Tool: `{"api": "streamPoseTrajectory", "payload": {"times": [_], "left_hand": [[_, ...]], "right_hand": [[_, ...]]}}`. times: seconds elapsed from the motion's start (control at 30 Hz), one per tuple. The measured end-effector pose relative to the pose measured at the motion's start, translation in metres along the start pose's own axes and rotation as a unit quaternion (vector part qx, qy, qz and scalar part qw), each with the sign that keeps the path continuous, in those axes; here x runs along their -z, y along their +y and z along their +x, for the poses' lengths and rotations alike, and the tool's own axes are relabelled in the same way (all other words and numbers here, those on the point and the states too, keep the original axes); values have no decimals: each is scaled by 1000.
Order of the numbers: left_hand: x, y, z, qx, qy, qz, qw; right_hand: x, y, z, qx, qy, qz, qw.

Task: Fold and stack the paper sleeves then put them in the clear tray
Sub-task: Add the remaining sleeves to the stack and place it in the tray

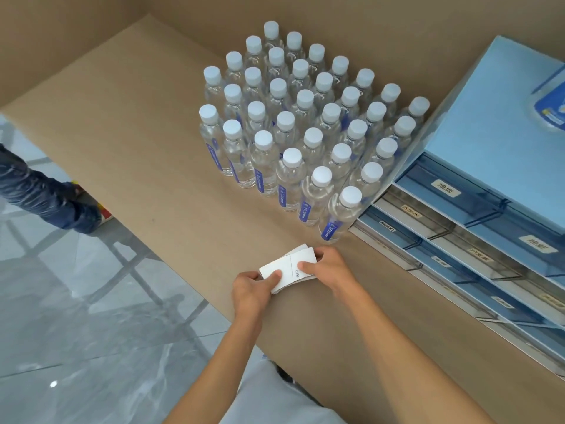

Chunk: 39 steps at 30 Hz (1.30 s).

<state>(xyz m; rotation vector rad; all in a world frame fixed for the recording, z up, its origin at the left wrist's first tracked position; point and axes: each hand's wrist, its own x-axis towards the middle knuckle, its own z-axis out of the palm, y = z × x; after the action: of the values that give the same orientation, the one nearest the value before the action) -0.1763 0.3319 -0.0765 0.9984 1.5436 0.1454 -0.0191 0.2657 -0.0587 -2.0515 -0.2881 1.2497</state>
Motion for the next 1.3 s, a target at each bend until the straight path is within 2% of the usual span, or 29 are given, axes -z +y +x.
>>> {"api": "streamPoseTrajectory", "payload": {"times": [0.17, 0.33, 0.5, 0.8, 0.97, 1.1, 1.3], "left_hand": [[0, -1, -9, 19, -111, -28, 993], [-20, -1, -29, -16, -171, -20, 985], [-56, -3, -49, -46, -224, 34, 973], [-133, -30, -107, -72, -314, 129, 938], [-173, -55, -143, -66, -350, 167, 919], [-198, -76, -165, -60, -370, 194, 906], [-222, -93, -188, -105, -366, 221, 898]], "right_hand": [[24, 16, -19, -32, -19, 67, 997], [55, 41, -48, -47, 6, 184, 982], [84, 74, -82, -43, 48, 292, 954], [139, 163, -141, -34, 144, 392, 908], [166, 217, -171, -46, 183, 424, 886], [185, 248, -193, -57, 199, 422, 883], [202, 285, -211, -45, 237, 347, 906]]}}
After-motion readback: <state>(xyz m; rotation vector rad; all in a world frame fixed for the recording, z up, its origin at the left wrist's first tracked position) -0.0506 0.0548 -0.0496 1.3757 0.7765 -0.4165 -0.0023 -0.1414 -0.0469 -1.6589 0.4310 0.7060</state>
